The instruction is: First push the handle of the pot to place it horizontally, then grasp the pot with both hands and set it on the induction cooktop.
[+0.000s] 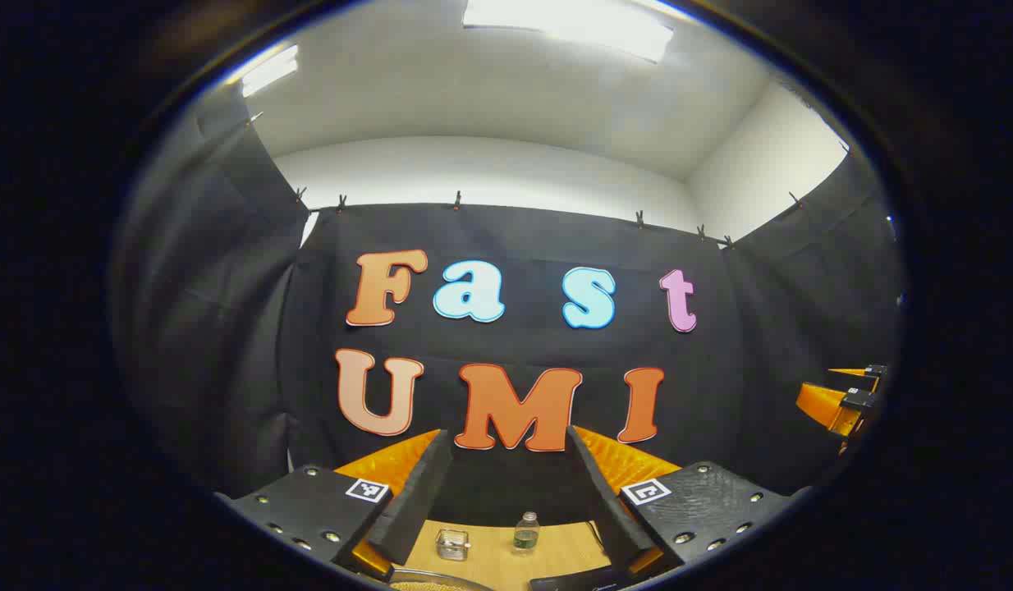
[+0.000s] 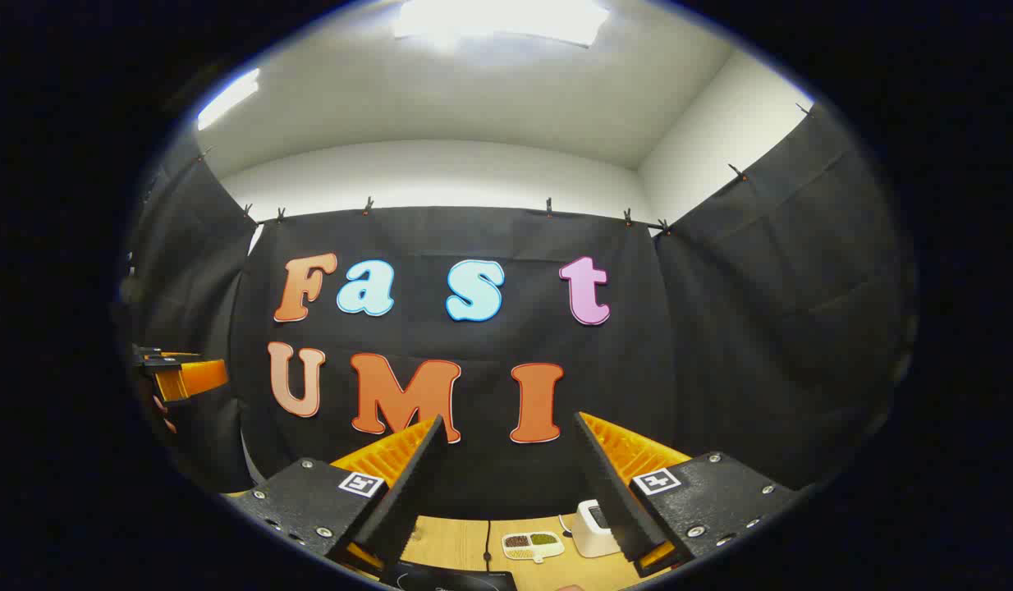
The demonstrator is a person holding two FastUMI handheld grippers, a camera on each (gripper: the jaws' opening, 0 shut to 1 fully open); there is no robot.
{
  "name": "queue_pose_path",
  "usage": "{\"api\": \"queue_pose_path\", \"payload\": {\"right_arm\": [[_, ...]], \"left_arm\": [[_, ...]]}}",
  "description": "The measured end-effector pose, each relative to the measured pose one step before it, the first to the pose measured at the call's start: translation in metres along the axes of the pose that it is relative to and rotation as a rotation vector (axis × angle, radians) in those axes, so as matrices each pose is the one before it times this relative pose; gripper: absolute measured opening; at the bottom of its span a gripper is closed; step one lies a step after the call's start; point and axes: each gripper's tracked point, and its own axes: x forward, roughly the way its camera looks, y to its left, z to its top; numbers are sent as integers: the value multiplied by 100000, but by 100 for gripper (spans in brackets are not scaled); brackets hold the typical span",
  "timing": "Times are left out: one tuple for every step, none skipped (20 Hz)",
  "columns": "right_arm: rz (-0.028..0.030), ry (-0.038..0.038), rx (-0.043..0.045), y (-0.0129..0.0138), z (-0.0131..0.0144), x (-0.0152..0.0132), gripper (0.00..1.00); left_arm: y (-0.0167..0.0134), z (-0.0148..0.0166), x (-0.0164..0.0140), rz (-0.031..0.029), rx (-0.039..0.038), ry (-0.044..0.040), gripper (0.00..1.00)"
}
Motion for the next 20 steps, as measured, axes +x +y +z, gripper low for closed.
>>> {"api": "queue_pose_path", "payload": {"right_arm": [[-192,388,-652,120,79,-14,96],[436,452,-566,169,68,45,95],[1522,-239,-338,352,133,-88,95],[1642,-1039,-686,346,392,82,94],[178,-1319,-388,-200,445,-58,94],[-509,-1059,42,-468,408,-8,95],[57,-1046,277,-379,345,-34,95],[392,-1206,362,-366,332,-249,94],[135,-787,278,-498,261,-218,94],[-68,-531,100,-611,96,78,94],[-513,123,-117,-824,-207,-15,95],[-331,488,-24,-689,-219,57,95],[-431,994,393,-588,-285,-87,95],[-318,1346,1276,-416,-317,-64,95],[190,1239,1861,-187,-314,-75,96],[615,1120,1793,-74,-228,-88,95],[987,572,1049,-98,-229,-124,94],[584,586,-16,-276,-274,2,94],[-115,421,-697,-389,-241,19,94],[-306,233,-790,-504,-287,114,94]], "left_arm": [[-61,426,-87,271,883,-1612,87],[-162,569,38,-218,1330,-1653,87],[-418,269,7,203,1210,-1826,87],[-261,472,117,-39,1002,-1421,87],[-65,212,22,127,391,-816,87],[-284,268,254,96,95,-111,86],[-218,-89,213,355,-70,1075,87],[-176,-259,99,537,-280,1190,86],[-232,-137,57,680,-604,944,87],[-291,-61,5,485,-794,693,87],[-208,-318,-159,590,-534,752,87],[-124,-181,-415,631,-144,707,87],[-272,-172,-346,341,237,609,87],[-100,9,-291,643,475,120,87],[-145,-80,-259,428,559,9,87],[17,75,-230,940,604,-69,86],[-37,109,-353,565,226,56,86],[-354,-98,-204,-49,-54,629,86],[-334,-91,-310,158,-218,305,87],[-231,26,-463,60,-90,194,87]]}}
